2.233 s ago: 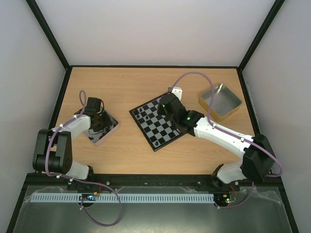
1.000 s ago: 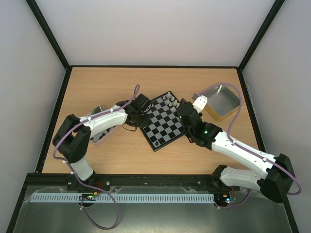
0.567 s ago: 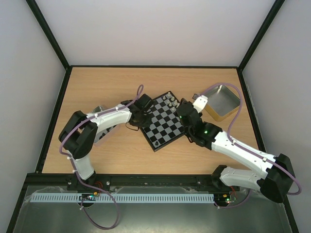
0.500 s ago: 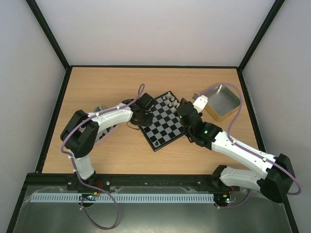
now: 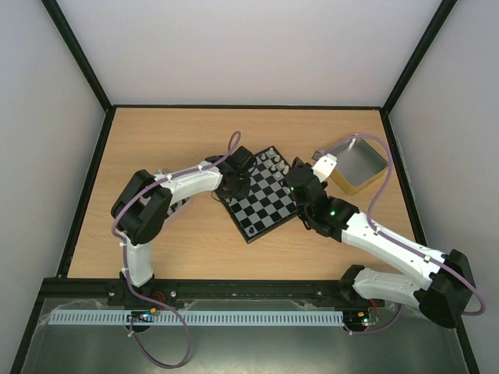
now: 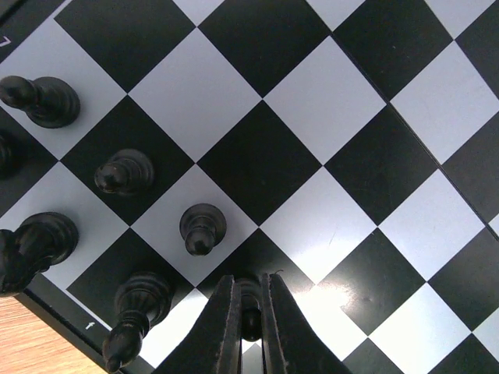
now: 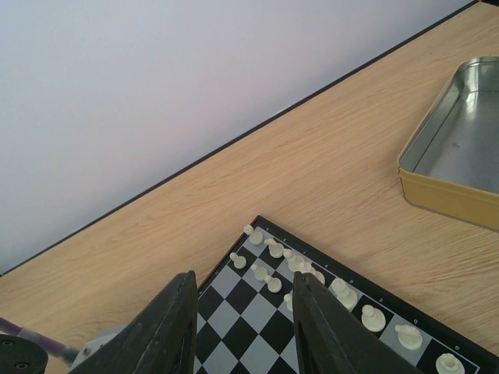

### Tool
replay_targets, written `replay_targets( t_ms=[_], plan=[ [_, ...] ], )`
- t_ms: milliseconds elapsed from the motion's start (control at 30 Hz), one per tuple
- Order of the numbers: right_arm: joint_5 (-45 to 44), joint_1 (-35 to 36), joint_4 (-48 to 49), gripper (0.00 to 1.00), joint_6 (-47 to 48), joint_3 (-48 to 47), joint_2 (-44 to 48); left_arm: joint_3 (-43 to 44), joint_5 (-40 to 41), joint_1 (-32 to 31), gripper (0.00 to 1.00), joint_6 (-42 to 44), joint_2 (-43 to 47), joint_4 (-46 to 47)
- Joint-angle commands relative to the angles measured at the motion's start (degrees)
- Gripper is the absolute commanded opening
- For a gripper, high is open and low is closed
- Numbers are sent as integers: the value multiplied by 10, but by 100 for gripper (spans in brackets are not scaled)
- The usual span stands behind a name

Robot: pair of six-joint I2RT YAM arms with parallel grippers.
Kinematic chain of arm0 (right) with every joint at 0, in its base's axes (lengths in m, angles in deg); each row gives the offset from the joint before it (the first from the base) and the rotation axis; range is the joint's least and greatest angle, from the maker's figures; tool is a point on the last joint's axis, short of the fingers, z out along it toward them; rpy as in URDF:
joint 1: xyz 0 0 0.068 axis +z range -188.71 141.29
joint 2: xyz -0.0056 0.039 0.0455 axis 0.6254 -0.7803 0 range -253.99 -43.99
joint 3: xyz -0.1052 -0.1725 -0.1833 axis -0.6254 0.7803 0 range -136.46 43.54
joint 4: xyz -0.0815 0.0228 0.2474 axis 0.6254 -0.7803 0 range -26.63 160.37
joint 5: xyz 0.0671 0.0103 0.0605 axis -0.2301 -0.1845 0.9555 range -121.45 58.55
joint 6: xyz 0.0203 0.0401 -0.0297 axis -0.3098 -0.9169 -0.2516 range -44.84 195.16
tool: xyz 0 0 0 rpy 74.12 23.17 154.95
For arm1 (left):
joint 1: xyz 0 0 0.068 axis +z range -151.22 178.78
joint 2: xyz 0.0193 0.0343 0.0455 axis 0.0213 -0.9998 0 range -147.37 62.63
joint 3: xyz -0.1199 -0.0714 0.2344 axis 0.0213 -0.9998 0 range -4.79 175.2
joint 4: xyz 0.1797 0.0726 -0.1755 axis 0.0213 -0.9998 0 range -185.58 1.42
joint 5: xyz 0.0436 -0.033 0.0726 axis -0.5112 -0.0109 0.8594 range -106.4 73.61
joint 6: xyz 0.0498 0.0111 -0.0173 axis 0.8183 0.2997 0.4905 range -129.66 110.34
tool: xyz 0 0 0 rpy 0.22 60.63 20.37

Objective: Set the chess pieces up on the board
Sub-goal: Place the chess piece on the chessboard.

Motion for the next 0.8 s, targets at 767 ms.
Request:
replay_targets(
  t_ms=[767],
  plan=[
    [-25,-4,3,33,-10,7,11,38,-23,-2,20,5,-17,-9]
  ],
)
